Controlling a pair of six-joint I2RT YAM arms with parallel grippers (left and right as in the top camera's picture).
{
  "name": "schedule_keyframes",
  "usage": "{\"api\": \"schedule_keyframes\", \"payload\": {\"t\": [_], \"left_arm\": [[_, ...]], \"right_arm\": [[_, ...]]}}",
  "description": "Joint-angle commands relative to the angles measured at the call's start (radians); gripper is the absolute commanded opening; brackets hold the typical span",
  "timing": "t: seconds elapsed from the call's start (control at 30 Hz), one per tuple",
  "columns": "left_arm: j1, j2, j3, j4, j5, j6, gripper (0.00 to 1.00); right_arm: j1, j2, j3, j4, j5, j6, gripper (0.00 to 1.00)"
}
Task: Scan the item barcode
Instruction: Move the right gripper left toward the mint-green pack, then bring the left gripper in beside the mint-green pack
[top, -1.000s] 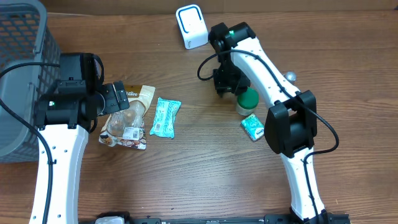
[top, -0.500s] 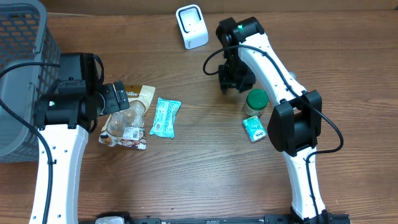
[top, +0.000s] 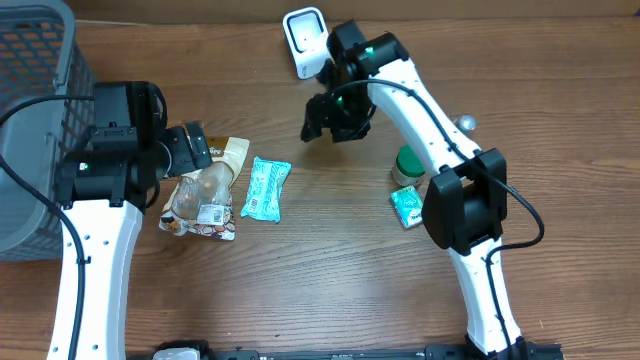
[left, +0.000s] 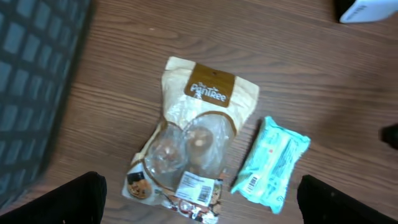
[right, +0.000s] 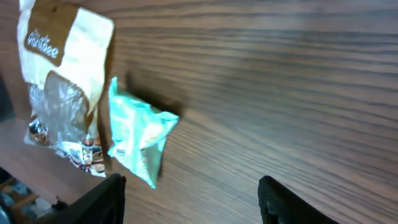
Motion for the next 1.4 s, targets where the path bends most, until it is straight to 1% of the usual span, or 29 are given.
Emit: {"api": "schedule_keyframes", "payload": {"t": [0.0,0.2,0.37,0.5,0.57,0.63,0.67,0.7,0.77,0.8,0.83,0.87,0.9,0.93,1.07,1.13,1.2,1.27,1.37], "left_arm": [[-0.002,0.003,0.014,-0.025,0.041,0.024,1.00],[-0.002,0.003,0.014,-0.108,-0.001,0.144,0.99],[-0.002,0.004,0.014,-0.113,-0.001,0.143,1.00],[-0.002,0.004,0.014,-0.098,0.085,0.075,0.99],[-0.002,0.004,0.014,-0.069,0.105,0.064,0.99],[-0.002,0.004,0.014,-0.003,0.113,0.064,1.00],[-0.002,0.004,0.014,0.032,0.132,0.064,0.99],[-0.002,0.004,0.014,0.059,0.156,0.065,1.00],[-0.004,0.013,0.014,0.085,0.176,0.064,0.99],[-0.005,0.023,0.014,0.085,0.188,0.064,0.86],[-0.008,0.034,0.014,0.078,0.192,0.064,0.66],[-0.008,0.046,0.014,0.068,0.193,0.064,0.34],[-0.011,0.063,0.014,0.051,0.199,0.063,0.13],[-0.014,0.080,0.013,0.036,0.211,0.064,0.05],[-0.034,0.162,0.013,-0.029,0.299,0.056,0.04],[-0.049,0.205,0.013,-0.043,0.317,0.055,0.04],[-0.065,0.249,0.013,-0.044,0.316,0.029,0.04],[-0.080,0.298,0.013,-0.043,0.316,0.003,0.04],[-0.105,0.378,0.013,-0.044,0.320,-0.026,0.04]], "right_arm": [[0.037,-0.032,0.027,0.020,-0.027,-0.003,0.66],[0.093,-0.030,0.027,0.073,-0.027,-0.001,0.66],[0.137,-0.030,0.027,0.112,-0.019,0.000,0.66],[0.164,-0.030,0.027,0.143,-0.011,0.000,0.66],[0.170,-0.030,0.026,0.150,0.023,0.025,0.66],[0.169,-0.030,0.027,0.146,0.049,0.064,0.70],[0.169,-0.030,0.027,0.145,0.048,0.074,0.74],[0.167,-0.030,0.027,0.145,0.048,0.079,0.82],[0.167,-0.030,0.027,0.146,0.048,0.079,0.83],[0.166,-0.030,0.027,0.154,0.050,0.079,0.83],[0.166,-0.030,0.027,0.163,0.054,0.079,0.81],[0.165,-0.030,0.027,0.166,0.065,0.079,0.79],[0.163,-0.030,0.027,0.165,0.085,0.079,0.78],[0.160,-0.030,0.026,0.163,0.103,0.079,0.78],[0.144,-0.029,0.011,0.164,0.135,0.079,0.78],[0.134,-0.029,-0.009,0.171,0.135,0.079,0.77],[0.126,-0.029,-0.038,0.187,0.126,0.078,0.74],[0.114,-0.029,-0.074,0.206,0.082,0.066,0.72],[0.103,-0.029,-0.127,0.233,-0.013,0.021,0.72]]}}
